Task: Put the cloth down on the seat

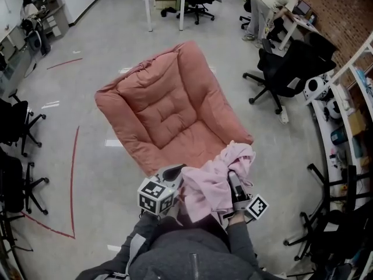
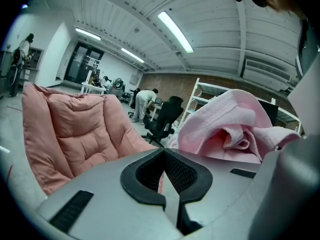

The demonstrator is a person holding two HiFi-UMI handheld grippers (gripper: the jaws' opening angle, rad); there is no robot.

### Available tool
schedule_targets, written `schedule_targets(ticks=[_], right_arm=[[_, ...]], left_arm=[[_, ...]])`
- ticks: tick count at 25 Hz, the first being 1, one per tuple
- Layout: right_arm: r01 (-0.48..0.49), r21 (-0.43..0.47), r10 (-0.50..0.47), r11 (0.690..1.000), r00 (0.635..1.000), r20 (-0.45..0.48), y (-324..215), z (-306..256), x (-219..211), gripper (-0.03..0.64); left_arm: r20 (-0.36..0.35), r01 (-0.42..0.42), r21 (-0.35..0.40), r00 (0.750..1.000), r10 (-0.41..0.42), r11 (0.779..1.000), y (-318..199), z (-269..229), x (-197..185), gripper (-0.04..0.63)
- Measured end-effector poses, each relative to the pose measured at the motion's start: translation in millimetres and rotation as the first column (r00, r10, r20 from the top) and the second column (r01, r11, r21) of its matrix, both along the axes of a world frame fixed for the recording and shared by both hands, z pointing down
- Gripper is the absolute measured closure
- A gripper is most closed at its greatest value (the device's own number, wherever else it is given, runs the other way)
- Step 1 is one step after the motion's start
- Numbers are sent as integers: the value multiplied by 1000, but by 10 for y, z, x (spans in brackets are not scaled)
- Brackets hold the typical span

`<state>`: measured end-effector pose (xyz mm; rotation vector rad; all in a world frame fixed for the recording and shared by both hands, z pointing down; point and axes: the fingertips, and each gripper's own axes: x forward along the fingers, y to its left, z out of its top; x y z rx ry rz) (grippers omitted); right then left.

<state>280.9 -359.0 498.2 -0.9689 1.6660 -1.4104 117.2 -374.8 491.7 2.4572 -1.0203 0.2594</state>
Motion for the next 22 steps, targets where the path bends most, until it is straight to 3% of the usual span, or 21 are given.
schedule_targets(ticks=[15, 22], right_arm=[[149, 29, -149, 988, 989, -5, -1076, 48, 245, 330], [182, 34, -180, 983, 983, -47, -1514, 189, 196, 330]], left_arm=[[59, 127, 49, 990, -130, 991, -828, -156, 86, 589], [88, 132, 91, 986, -140, 987, -1115, -189, -27, 589]])
